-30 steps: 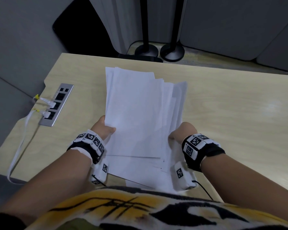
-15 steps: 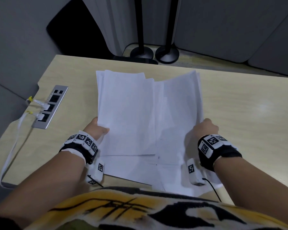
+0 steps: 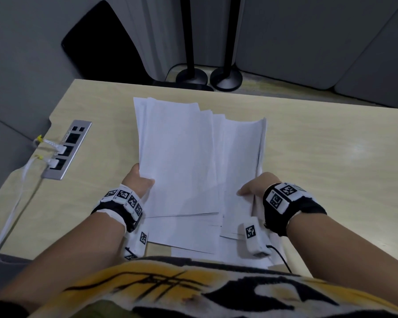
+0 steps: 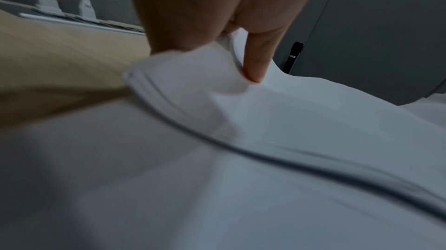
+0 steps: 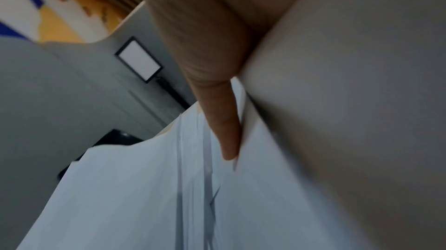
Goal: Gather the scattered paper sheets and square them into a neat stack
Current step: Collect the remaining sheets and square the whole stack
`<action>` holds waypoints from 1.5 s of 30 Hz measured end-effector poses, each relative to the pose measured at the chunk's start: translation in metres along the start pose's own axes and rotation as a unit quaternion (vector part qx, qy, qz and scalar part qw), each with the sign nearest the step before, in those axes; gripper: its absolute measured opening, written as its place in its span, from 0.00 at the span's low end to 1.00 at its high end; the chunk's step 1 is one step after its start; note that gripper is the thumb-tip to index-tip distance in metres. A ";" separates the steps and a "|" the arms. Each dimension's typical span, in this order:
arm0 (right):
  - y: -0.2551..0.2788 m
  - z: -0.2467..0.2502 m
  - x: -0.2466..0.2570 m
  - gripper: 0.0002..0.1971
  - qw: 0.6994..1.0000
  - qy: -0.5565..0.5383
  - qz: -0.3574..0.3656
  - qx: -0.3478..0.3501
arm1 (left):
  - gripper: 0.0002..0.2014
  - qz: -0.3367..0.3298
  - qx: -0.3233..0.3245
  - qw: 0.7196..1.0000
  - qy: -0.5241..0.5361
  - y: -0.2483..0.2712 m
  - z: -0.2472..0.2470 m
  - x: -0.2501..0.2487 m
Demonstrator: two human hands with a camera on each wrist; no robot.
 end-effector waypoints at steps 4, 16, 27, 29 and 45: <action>-0.001 -0.003 -0.010 0.19 0.999 -0.045 -0.013 0.025 | 0.26 -0.001 0.008 1.000 -0.006 -0.001 -0.001 0.000; 0.003 0.134 0.006 0.12 0.954 -0.074 0.071 -0.283 | 0.27 0.007 0.012 1.000 -0.005 -0.004 -0.003 -0.005; 0.050 0.214 0.023 0.11 0.835 -0.303 0.129 -0.441 | 0.26 0.007 0.012 1.000 -0.007 -0.005 -0.005 -0.006; 0.043 0.206 0.031 0.10 0.841 -0.341 0.116 -0.403 | 0.25 0.003 0.012 1.000 -0.017 -0.002 -0.005 -0.008; -0.033 0.035 -0.012 0.39 0.986 0.032 -0.005 -0.166 | 0.37 0.079 0.068 0.992 0.064 -0.008 -0.014 0.013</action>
Point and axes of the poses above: each hand's wrist, its own y-axis away from the middle knuckle, its own z-axis out of the back of the hand, x = y × z, the point moved 9 cm from there along -y, towards the middle knuckle, and after that the axes turned 9 degrees about -x, right-handed, at the moved point
